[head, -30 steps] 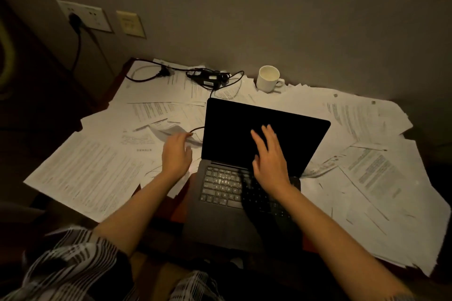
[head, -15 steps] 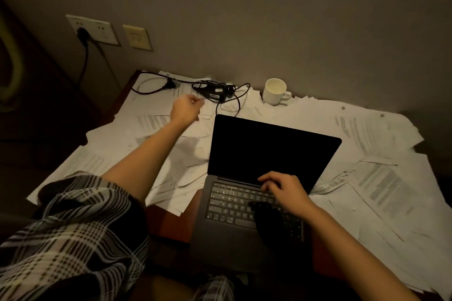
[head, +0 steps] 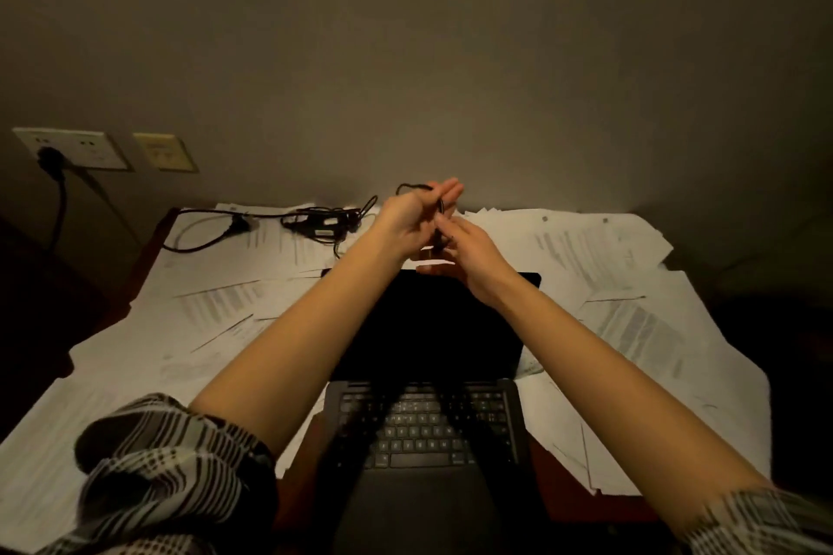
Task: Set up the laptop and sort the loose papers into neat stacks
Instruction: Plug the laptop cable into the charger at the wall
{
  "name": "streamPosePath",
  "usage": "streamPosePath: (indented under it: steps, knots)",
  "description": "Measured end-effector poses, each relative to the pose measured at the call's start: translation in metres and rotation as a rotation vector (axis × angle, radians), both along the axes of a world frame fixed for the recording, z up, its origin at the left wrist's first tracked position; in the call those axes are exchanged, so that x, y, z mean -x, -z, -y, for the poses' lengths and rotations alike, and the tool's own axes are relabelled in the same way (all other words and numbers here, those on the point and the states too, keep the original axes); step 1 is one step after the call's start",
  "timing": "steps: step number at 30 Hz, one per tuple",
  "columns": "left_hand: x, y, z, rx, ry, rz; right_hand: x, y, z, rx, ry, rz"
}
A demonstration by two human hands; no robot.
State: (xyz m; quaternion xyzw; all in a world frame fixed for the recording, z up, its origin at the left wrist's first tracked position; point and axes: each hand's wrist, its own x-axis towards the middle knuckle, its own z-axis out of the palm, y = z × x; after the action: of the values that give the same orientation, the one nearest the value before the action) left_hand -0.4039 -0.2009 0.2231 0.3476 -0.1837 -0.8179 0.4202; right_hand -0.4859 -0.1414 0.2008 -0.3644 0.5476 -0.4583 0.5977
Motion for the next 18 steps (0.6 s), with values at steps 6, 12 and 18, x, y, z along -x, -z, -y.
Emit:
streamPosePath:
  steps: [6, 12, 18]
  knots:
    - [0.041, 0.000, -0.017, 0.268, 0.054, 0.506, 0.066, 0.006, -0.015, -0.108, -0.138, 0.063]
    - [0.081, -0.006, -0.026, 0.426, 0.158, 0.541, 0.157, -0.014, -0.022, 0.127, 0.375, -0.517]
    - [0.127, -0.001, -0.037, 0.381, 0.284, 0.488, 0.238, -0.004, -0.056, 0.175, 0.769, -0.774]
